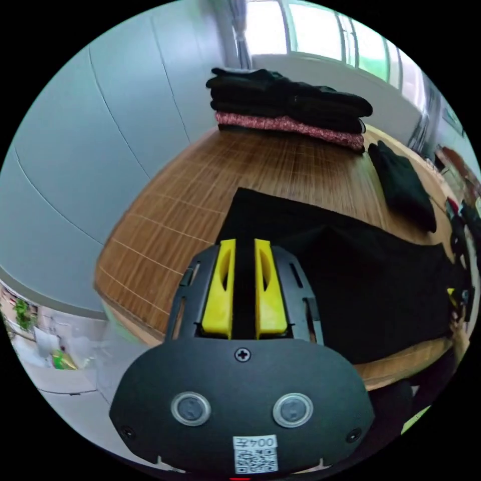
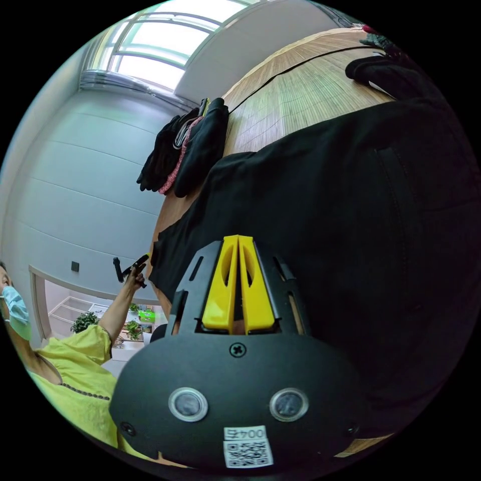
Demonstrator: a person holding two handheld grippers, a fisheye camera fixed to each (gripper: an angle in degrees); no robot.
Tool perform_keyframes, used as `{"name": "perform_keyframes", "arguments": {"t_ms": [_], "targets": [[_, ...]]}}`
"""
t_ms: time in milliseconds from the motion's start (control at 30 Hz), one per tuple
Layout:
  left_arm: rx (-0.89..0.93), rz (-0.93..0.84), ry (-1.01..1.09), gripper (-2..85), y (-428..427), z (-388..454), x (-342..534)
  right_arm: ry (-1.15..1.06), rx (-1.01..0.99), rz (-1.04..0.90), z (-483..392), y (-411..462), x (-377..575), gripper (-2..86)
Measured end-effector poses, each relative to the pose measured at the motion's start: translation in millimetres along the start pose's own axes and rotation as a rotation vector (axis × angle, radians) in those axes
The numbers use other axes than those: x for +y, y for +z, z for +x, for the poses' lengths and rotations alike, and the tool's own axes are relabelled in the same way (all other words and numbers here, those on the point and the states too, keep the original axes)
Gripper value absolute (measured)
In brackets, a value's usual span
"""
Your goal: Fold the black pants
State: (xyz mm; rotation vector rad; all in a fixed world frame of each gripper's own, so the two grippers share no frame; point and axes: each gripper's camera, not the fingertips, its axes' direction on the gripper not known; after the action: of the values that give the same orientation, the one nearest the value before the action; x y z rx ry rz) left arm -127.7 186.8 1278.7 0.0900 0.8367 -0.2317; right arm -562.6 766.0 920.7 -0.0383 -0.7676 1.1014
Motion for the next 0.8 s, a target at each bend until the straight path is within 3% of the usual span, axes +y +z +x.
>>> {"name": "perform_keyframes", "arguments": {"t_ms": [100,433,667,800], "targets": [[-0.006,-0.071,0.090,10.1,22.3,8.8,-0.8,0.002,-0.006,0.000,-1.3,-0.7,-0.5,-0.7],[-0.216,-0.013,0.270,9.0,27.9,61.5,1.7,0.002,-0.006,0.001,-10.0,0.3,-0.7,-0.7],[-0.175,-0.002,0.219,4.3,30.4,68.2,-0.9,0.003,-0.009,0.002,-16.0,2.3,0.2,-0.7],[-0.260,-0.022,0.291,2.1,31.0,89.0,-7.1,0.004,-0.011,0.002,-18.7,3.5,0.9,-0.8]]}}
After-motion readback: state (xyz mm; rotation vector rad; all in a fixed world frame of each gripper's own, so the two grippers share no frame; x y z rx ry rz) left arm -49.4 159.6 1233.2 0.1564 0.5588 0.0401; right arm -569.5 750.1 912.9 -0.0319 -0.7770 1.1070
